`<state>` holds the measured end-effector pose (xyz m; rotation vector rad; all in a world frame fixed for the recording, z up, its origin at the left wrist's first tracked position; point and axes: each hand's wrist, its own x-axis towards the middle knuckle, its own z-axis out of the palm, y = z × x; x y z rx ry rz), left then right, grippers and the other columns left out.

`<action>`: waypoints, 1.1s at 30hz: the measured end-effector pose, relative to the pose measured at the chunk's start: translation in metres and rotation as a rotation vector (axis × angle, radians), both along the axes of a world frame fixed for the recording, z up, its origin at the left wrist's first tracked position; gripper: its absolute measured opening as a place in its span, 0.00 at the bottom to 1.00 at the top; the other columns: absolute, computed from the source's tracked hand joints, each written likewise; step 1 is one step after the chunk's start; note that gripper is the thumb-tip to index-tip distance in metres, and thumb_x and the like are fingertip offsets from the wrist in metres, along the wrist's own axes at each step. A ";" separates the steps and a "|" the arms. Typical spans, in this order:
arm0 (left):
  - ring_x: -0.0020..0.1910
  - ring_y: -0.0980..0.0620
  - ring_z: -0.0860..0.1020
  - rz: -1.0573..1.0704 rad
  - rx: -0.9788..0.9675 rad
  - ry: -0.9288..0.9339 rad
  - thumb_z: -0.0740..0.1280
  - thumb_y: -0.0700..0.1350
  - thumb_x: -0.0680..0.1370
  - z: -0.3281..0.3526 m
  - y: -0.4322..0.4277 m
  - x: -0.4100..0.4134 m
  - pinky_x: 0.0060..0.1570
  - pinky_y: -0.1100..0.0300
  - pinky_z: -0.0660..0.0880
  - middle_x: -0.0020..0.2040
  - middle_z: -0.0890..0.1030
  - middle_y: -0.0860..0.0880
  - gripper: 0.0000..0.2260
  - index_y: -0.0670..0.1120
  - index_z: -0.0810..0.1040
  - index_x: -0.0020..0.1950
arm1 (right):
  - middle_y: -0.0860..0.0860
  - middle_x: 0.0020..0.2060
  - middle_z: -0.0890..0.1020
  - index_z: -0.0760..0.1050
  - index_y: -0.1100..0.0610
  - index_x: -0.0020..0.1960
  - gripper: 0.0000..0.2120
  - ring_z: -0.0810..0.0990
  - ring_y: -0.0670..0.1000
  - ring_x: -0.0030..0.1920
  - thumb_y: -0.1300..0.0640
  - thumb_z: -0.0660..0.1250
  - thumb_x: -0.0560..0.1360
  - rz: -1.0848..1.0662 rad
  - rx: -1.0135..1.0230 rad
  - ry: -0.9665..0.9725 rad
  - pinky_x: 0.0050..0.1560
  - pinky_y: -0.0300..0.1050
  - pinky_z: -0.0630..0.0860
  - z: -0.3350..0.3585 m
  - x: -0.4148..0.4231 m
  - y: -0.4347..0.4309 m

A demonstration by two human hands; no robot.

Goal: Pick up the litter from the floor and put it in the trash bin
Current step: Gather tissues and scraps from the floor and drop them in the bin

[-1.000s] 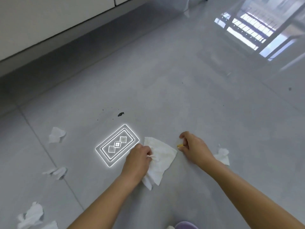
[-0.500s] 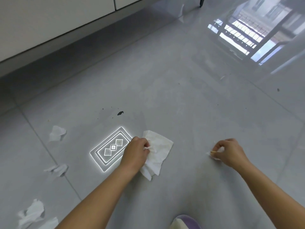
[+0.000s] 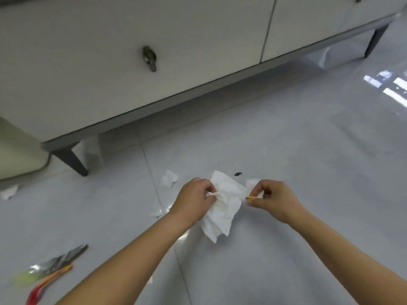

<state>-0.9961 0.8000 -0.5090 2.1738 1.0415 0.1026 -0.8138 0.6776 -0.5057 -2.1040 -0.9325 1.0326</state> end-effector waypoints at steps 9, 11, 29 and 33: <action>0.32 0.62 0.68 0.171 0.095 0.004 0.69 0.44 0.71 0.080 0.092 -0.173 0.31 0.76 0.63 0.32 0.69 0.60 0.05 0.47 0.80 0.46 | 0.43 0.18 0.71 0.76 0.49 0.28 0.11 0.67 0.42 0.22 0.55 0.78 0.63 0.614 0.086 -0.092 0.23 0.31 0.63 0.078 -0.156 0.140; 0.32 0.63 0.69 0.262 0.104 -0.012 0.70 0.45 0.70 0.097 0.114 -0.219 0.29 0.74 0.63 0.31 0.70 0.61 0.04 0.49 0.79 0.44 | 0.43 0.19 0.71 0.76 0.49 0.29 0.11 0.67 0.42 0.22 0.54 0.78 0.63 0.685 0.112 -0.116 0.23 0.31 0.63 0.094 -0.198 0.166; 0.42 0.53 0.76 0.538 0.200 -0.239 0.70 0.48 0.70 0.171 0.335 -0.467 0.40 0.60 0.72 0.41 0.78 0.54 0.06 0.48 0.78 0.45 | 0.48 0.36 0.81 0.75 0.52 0.34 0.07 0.78 0.41 0.32 0.58 0.73 0.68 0.448 0.324 -0.221 0.32 0.37 0.75 0.180 -0.467 0.407; 0.39 0.52 0.75 0.614 0.176 -0.313 0.69 0.46 0.70 0.165 0.374 -0.477 0.34 0.61 0.70 0.37 0.78 0.53 0.04 0.47 0.77 0.40 | 0.50 0.43 0.80 0.76 0.52 0.36 0.06 0.77 0.47 0.40 0.58 0.71 0.69 0.391 0.326 -0.344 0.32 0.36 0.70 0.181 -0.487 0.445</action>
